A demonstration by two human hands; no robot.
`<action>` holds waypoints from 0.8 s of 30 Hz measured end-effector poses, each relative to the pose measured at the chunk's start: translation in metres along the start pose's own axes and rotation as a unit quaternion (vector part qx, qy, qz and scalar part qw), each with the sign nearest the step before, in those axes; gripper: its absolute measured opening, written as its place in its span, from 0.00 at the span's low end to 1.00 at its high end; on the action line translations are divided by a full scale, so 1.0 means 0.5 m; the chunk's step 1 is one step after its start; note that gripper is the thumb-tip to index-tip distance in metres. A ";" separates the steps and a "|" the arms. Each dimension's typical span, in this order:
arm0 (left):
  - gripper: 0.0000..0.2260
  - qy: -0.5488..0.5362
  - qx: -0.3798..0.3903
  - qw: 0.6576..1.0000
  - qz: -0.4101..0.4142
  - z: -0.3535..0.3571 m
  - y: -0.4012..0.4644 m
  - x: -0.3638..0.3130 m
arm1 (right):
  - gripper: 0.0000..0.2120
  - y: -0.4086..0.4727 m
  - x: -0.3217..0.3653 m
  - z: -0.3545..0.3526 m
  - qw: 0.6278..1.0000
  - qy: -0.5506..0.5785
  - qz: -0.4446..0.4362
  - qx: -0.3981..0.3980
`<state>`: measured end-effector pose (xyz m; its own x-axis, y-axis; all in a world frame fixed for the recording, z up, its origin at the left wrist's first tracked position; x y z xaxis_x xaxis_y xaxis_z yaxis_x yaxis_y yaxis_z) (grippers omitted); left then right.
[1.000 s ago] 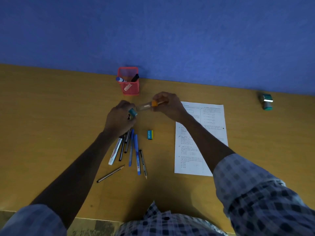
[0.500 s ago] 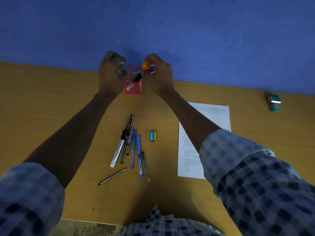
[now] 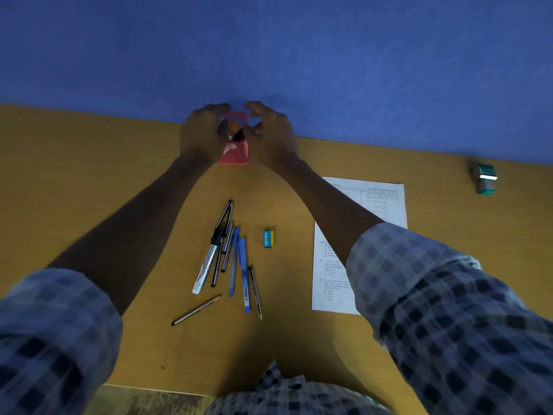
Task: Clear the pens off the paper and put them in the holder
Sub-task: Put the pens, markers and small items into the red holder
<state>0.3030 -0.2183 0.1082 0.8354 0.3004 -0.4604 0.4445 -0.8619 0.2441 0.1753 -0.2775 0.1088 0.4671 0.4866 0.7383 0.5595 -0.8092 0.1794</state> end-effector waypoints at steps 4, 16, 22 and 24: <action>0.17 -0.011 -0.037 0.999 -0.023 -0.015 -0.023 0.014 | 0.16 -0.036 -0.007 -0.003 1.000 -0.007 -0.008 -0.014; 0.07 -0.010 0.032 0.992 -0.120 0.047 -0.185 0.064 | 0.10 -0.189 -0.076 0.109 0.988 -0.029 0.083 0.125; 0.07 0.009 0.141 0.973 -0.184 0.096 -0.248 0.114 | 0.11 -0.219 -0.093 0.173 0.972 -0.046 0.160 0.163; 0.07 0.015 0.157 0.969 -0.191 0.103 -0.259 0.120 | 0.13 -0.220 -0.093 0.192 0.969 -0.054 0.175 0.166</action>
<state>0.2792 -0.1097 0.0052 0.6406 0.6299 -0.4392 0.6073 -0.7656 -0.2123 0.1579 -0.1796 -0.0080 0.7273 0.2479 0.6400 0.5349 -0.7890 -0.3022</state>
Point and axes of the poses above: each hand's wrist, its own y-axis towards the middle knuckle, its own z-axis out of the palm, x = y × z, the point moved 6 cm from there along y, towards the middle knuckle, and after that the axes turned 3 degrees about -z, right-handed, at the moved point
